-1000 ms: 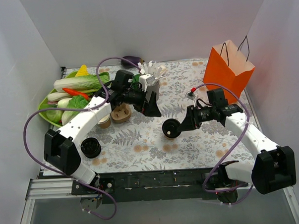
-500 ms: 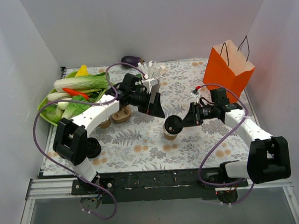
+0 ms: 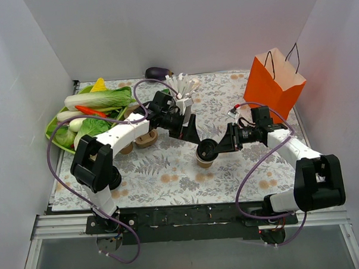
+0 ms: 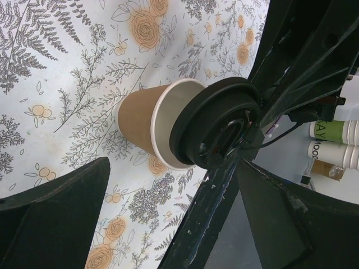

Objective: Pack the takeout coffee

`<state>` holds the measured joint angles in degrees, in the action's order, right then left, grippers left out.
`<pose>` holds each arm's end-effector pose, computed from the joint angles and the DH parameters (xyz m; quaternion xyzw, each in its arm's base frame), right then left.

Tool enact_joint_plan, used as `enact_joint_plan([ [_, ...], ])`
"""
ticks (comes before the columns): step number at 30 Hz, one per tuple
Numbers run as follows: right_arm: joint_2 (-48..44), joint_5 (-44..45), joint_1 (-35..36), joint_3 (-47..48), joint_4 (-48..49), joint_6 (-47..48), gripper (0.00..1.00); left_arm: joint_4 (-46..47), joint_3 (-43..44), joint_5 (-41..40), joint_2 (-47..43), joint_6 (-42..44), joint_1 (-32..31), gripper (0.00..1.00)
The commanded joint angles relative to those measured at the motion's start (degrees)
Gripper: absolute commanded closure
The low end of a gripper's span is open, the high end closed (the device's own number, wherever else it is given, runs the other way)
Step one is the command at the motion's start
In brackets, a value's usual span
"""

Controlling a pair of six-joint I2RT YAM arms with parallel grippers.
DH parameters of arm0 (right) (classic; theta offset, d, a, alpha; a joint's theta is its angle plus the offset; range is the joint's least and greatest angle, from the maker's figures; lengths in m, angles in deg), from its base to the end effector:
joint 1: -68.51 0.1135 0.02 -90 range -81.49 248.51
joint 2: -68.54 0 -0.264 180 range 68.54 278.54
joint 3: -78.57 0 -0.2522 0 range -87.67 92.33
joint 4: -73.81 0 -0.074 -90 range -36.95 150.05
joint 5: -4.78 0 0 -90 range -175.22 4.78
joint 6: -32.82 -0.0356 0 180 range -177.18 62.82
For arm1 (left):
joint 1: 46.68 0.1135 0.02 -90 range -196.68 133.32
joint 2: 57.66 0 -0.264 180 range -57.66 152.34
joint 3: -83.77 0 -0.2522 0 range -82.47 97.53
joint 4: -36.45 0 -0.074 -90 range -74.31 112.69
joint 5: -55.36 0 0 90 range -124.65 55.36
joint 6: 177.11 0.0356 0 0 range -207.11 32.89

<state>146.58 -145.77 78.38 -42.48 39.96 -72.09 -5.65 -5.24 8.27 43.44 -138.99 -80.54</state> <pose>0.2496 0.0749 0.2163 -0.1241 0.8251 0.5258 0.1655 0.3024 -0.2321 0.2492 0.0209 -0.8882 0.4587 0.0145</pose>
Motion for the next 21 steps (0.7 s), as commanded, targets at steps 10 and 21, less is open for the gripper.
enact_joint_plan([
  [10,2.47,-0.45,-0.9,1.22,1.56,-0.47,0.89,2.5,0.82,1.64,2.08,-0.59,-1.11,0.05],
  [21,2.91,1.32,-1.26,3.06,-0.91,2.35,0.77,4.78,1.25,3.49,4.1,1.34,-1.55,0.05],
])
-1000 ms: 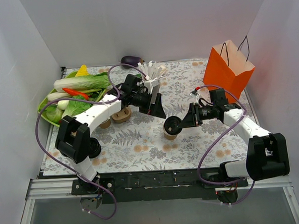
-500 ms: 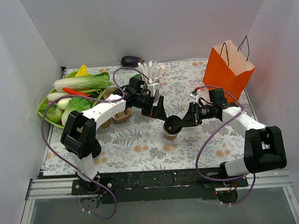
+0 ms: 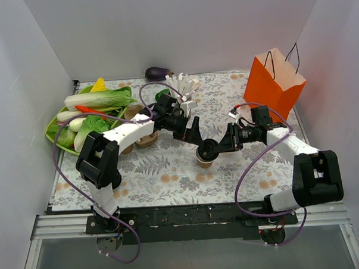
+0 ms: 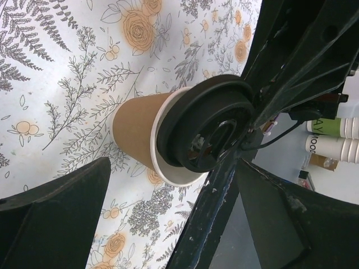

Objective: Pack the takeout coffee

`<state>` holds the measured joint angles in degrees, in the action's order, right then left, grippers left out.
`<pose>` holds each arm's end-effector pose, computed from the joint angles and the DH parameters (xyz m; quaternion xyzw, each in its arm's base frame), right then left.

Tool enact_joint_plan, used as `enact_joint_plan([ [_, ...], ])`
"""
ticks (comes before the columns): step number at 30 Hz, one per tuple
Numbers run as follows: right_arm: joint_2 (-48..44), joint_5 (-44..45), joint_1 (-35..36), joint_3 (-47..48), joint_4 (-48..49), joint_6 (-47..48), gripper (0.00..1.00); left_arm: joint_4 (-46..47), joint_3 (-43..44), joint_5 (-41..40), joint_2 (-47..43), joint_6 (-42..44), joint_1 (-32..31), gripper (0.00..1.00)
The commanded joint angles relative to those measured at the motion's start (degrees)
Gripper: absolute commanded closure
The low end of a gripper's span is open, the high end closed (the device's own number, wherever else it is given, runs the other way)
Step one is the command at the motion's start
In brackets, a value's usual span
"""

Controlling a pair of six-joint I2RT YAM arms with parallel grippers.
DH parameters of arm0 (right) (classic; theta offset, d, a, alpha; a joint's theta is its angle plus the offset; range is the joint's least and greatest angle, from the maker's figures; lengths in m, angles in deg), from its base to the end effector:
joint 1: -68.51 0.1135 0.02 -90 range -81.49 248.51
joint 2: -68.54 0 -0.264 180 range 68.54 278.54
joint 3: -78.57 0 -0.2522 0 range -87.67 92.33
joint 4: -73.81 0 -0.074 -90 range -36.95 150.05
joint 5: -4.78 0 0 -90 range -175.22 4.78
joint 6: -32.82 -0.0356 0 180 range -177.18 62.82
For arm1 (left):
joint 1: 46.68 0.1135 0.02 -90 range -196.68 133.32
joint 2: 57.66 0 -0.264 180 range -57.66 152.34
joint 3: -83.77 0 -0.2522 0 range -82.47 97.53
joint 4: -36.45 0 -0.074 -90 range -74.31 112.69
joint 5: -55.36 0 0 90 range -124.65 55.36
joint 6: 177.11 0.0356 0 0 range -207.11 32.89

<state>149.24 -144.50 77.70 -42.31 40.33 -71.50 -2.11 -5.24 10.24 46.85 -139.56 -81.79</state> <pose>0.2564 0.0725 0.2057 -0.1112 0.8349 0.5150 0.1593 0.3065 -0.2462 0.2318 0.0092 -0.8828 0.4684 0.0330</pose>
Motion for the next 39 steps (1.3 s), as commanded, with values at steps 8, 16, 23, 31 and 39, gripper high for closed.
enact_joint_plan([
  [8,-0.02,2.42,-0.75,3.59,-2.51,3.17,0.68,1.42,1.44,1.96,1.75,2.79,-0.39,0.06],
  [16,-0.37,4.44,-0.75,2.36,-2.86,4.22,0.62,2.38,0.46,2.93,1.84,2.44,-0.92,0.06],
  [23,-0.2,4.88,-0.75,1.66,-2.77,4.22,0.58,3.09,-0.15,4.77,1.31,1.91,-1.1,0.06],
  [31,0.85,5.15,-0.58,1.48,-2.69,4.22,0.57,3.18,-0.59,4.6,0.96,1.73,-1.1,0.07],
  [39,1.38,7.25,0.92,2.18,-3.83,5.27,0.56,2.74,-1.38,3.72,0.52,1.91,-1.1,0.06],
])
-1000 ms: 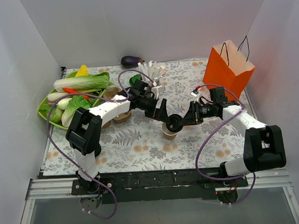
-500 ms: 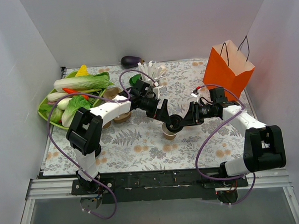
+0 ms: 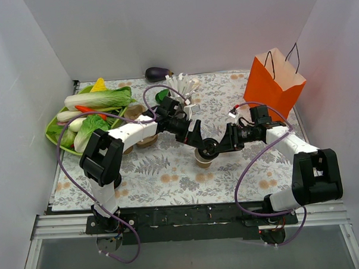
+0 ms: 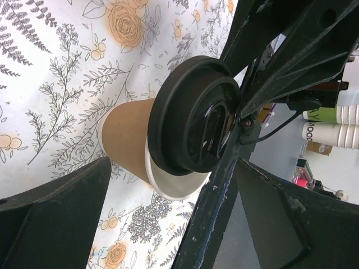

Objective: Pack the takeout coffee

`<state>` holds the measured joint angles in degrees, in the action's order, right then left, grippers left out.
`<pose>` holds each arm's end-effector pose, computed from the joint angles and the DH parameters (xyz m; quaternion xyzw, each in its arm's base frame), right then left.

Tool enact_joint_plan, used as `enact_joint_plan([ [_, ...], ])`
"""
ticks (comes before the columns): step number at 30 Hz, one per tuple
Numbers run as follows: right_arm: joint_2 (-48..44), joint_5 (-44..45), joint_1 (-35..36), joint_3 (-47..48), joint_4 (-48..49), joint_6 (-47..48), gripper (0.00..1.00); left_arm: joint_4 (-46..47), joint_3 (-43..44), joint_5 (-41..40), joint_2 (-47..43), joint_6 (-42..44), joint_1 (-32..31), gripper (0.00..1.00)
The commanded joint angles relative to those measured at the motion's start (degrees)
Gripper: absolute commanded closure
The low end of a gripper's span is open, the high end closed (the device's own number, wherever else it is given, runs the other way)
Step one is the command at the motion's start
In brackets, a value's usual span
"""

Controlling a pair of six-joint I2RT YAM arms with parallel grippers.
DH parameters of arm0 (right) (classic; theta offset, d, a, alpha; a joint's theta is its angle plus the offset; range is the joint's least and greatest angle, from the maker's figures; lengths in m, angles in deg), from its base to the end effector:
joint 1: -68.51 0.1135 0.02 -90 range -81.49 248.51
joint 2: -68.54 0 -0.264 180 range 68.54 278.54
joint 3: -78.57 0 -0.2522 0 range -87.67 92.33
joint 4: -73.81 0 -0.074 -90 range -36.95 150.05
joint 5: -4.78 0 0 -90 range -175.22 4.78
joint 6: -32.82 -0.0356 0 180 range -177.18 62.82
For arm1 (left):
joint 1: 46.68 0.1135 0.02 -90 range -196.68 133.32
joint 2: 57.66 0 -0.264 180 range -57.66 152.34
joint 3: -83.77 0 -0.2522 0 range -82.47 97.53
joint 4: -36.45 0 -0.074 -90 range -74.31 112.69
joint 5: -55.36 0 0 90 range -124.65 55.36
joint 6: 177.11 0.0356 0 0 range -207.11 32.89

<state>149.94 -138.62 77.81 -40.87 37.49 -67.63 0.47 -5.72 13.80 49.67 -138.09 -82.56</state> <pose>0.2597 0.0715 0.2048 -0.1184 0.8582 0.4679 0.1749 0.3077 -0.2555 0.2148 -0.0161 -0.8740 0.4823 0.0561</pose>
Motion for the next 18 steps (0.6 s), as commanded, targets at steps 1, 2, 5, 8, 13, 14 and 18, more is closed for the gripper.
enact_joint_plan([
  [1,0.68,1.55,1.24,1.0,-1.07,1.67,0.55,0.16,-0.81,0.16,-2.3,0.53,-0.42,0.06],
  [2,0.68,1.73,1.42,1.44,-1.16,1.84,0.55,0.16,-0.64,0.07,-2.3,0.53,-0.42,0.06],
  [5,0.95,2.52,2.3,1.8,-1.6,2.37,0.54,-0.02,-0.29,-0.19,-2.12,0.62,-0.42,0.06],
  [8,1.12,3.22,2.91,1.97,-1.95,2.55,0.54,-0.11,-0.11,-0.54,-2.3,0.8,-0.42,0.06],
  [13,0.95,4.1,3.53,1.88,-2.3,2.99,0.52,-0.72,-0.46,-1.07,-2.56,1.15,-0.42,0.06],
  [14,0.95,4.19,3.53,1.88,-2.31,3.07,0.51,-0.98,-0.72,-1.25,-2.74,1.23,-0.42,0.06],
  [18,0.51,4.36,3.71,1.71,-2.57,3.08,0.48,-1.6,-1.16,-2.04,-2.91,1.94,-0.42,0.06],
])
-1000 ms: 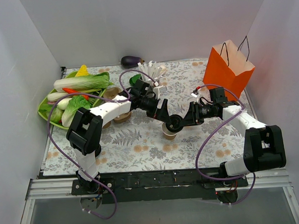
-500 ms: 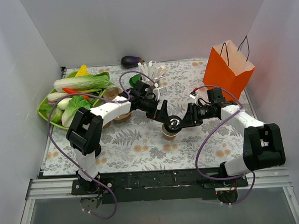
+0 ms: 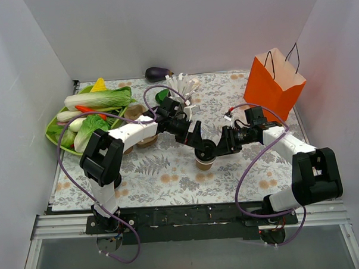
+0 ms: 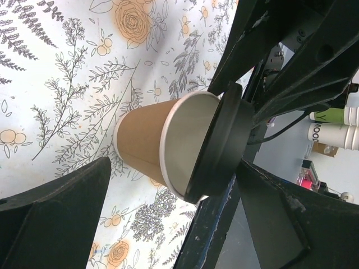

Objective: Pack the takeout coffee

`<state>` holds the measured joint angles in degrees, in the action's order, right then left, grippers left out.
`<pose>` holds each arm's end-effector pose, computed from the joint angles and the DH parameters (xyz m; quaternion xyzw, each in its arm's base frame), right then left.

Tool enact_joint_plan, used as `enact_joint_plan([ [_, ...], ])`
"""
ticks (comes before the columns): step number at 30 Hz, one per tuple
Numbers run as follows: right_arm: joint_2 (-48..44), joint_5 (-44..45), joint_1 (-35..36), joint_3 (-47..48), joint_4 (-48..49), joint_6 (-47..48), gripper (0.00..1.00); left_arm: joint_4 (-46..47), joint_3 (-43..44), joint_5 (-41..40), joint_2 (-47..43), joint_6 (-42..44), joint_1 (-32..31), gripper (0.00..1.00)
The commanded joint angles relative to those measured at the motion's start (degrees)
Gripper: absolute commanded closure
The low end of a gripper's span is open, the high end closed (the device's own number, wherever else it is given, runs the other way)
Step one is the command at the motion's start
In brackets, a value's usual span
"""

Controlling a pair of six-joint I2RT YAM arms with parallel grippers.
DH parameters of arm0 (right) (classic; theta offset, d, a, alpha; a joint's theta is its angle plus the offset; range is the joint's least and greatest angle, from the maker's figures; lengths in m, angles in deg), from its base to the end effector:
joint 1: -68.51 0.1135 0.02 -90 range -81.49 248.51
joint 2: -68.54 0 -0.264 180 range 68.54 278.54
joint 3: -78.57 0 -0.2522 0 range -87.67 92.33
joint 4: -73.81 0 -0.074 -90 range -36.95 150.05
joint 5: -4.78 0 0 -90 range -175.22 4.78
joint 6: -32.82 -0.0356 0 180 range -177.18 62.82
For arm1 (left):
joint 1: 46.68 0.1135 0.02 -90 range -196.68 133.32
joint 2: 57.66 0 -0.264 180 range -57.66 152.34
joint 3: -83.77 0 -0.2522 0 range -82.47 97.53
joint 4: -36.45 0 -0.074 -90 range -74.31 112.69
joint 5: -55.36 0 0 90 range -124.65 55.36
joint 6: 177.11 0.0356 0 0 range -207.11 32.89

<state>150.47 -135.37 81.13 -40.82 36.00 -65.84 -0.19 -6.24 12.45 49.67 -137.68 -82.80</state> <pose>0.2551 0.0851 0.2001 -0.1429 0.8687 0.4460 0.1615 0.3054 -0.2552 0.2109 -0.0129 -0.8804 0.4708 0.0546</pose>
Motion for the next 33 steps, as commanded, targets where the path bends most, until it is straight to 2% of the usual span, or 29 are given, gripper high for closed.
enact_joint_plan([
  [1,-0.02,1.11,0.47,1.58,-1.08,1.37,0.48,-1.29,-0.64,-0.95,-2.91,1.7,-0.18,0.06],
  [9,-0.81,0.67,0.56,1.66,-0.73,1.37,0.47,-1.47,-1.26,-2.0,-3.44,1.79,-0.27,0.06],
  [13,-1.33,-0.39,0.56,1.93,-0.12,1.37,0.4,-1.47,-1.43,-3.06,-3.7,1.96,-0.27,0.07],
  [16,-1.69,-0.65,0.56,1.84,-0.03,1.2,0.38,-1.3,-1.08,-3.93,-4.14,2.05,-0.36,0.07],
  [24,-2.74,-0.56,0.56,0.87,0.5,0.93,0.37,-1.91,0.94,-7.88,-4.49,4.16,-3.25,0.1],
  [33,-3.44,-0.21,0.47,0.26,0.67,0.67,0.37,-3.4,2.0,-8.33,-5.29,6.44,-5.63,0.12],
])
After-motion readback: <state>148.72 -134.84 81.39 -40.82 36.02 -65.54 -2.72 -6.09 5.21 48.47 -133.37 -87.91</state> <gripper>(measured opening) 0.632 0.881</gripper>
